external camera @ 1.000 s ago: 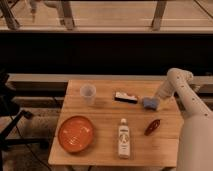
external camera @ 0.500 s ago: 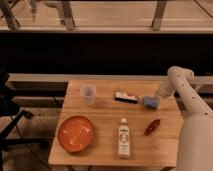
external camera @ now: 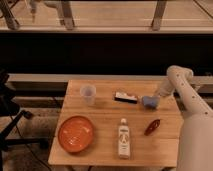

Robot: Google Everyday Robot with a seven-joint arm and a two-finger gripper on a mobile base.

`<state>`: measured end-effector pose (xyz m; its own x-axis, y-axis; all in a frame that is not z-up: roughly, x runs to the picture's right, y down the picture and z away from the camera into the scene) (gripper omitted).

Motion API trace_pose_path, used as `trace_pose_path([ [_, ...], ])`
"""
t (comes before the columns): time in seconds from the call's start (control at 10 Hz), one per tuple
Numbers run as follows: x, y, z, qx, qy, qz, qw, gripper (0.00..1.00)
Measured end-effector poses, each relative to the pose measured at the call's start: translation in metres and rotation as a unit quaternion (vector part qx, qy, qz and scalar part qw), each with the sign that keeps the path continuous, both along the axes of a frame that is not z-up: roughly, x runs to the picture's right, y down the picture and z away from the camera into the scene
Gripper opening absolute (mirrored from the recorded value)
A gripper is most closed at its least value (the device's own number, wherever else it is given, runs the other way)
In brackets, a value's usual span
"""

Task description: Place the white sponge in the ceramic cup

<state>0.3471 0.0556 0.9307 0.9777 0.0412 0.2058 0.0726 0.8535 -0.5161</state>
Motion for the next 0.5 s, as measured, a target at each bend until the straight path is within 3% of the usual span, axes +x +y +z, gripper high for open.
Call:
trace_pose_path([
  [0.1, -0.0038, -0.0062, -0.0034, 0.003, -0.001, -0.003, 1.0, 0.56],
  [0.4, -0.0079, -0.0077, -0.0055, 0.004, -0.003, -0.008, 1.0, 0.54],
  [0.5, -0.0093, -0.01, -0.0081, 0.006, -0.007, -0.014, 0.9999, 0.49],
])
